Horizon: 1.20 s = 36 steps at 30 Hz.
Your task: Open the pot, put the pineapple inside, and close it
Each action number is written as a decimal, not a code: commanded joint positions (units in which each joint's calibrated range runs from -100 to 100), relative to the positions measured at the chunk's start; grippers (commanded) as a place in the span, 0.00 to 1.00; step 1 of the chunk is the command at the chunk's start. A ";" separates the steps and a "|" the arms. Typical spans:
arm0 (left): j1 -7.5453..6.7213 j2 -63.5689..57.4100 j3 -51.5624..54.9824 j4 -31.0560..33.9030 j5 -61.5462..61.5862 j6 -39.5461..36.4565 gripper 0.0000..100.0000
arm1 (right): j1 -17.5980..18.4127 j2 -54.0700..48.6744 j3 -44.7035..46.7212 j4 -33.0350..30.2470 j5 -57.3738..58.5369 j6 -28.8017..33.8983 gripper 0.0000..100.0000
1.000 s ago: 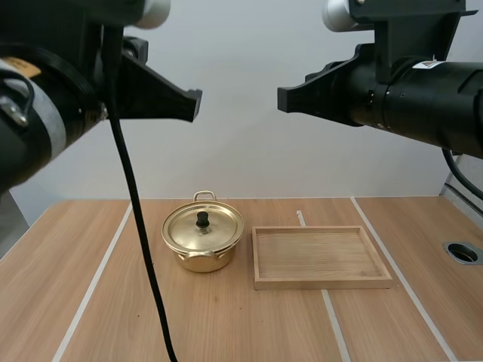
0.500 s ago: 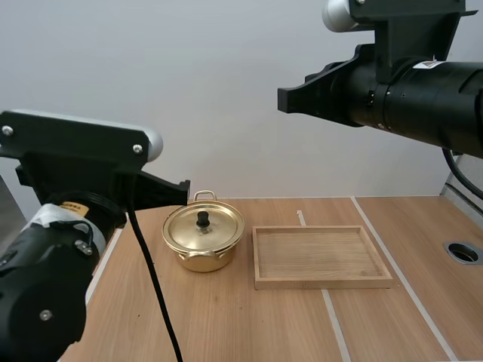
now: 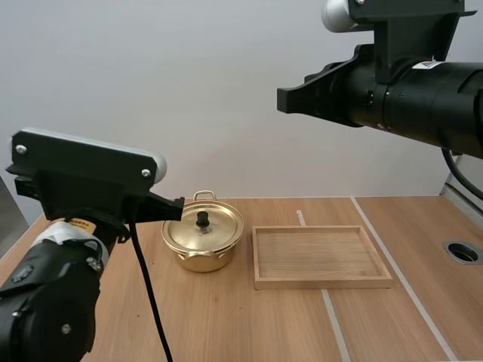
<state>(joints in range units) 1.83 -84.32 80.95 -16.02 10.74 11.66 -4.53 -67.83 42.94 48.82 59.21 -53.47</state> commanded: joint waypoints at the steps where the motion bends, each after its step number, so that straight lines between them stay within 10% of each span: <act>1: -0.02 -0.16 3.42 7.54 -2.74 -9.85 0.00 | -0.24 -0.55 -0.50 0.20 0.07 -0.23 0.00; 8: -0.02 -0.16 8.09 22.60 -1.33 -31.74 0.00 | -0.24 -0.55 -0.50 0.20 0.07 -0.23 0.00; 36: -0.10 -15.68 19.05 25.06 18.64 -27.81 0.00 | -0.24 -0.55 -0.50 0.20 -0.13 -0.23 0.00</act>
<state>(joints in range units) 1.83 -99.58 100.00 7.72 29.89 -17.69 -4.53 -67.83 42.94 48.82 59.21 -53.47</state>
